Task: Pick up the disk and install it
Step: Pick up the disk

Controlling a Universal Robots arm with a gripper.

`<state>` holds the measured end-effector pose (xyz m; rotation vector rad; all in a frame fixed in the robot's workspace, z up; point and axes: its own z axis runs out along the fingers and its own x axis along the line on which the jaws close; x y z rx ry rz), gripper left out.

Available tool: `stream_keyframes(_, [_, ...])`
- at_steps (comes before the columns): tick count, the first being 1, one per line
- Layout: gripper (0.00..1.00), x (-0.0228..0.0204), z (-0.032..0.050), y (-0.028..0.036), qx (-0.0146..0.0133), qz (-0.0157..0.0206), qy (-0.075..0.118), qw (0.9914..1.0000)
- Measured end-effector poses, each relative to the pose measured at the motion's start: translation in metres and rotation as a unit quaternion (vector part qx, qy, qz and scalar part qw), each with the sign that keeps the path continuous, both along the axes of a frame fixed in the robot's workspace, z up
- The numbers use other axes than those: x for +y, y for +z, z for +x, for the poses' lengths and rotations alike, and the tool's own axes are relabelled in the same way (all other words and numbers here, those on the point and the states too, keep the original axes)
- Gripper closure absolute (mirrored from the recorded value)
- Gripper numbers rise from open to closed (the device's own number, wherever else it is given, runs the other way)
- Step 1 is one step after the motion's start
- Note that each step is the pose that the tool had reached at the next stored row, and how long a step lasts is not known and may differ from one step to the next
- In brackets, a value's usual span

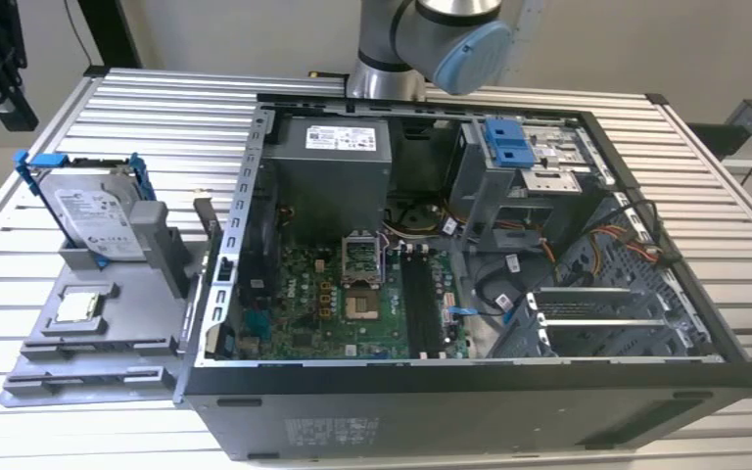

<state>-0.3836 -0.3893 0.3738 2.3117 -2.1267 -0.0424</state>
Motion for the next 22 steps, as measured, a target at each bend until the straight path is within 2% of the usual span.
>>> stream_keyframes(9, [1.0, 0.0001, 0.0, 0.0, 0.0, -0.0001, 0.0, 1.0])
stream_keyframes(10, [0.0, 0.0001, 0.0, 0.0, 0.0, 0.0, 0.0, 1.0])
stream_keyframes(22, [0.0, 0.0001, 0.0, 0.0, 0.0, -0.0001, 0.0, 1.0])
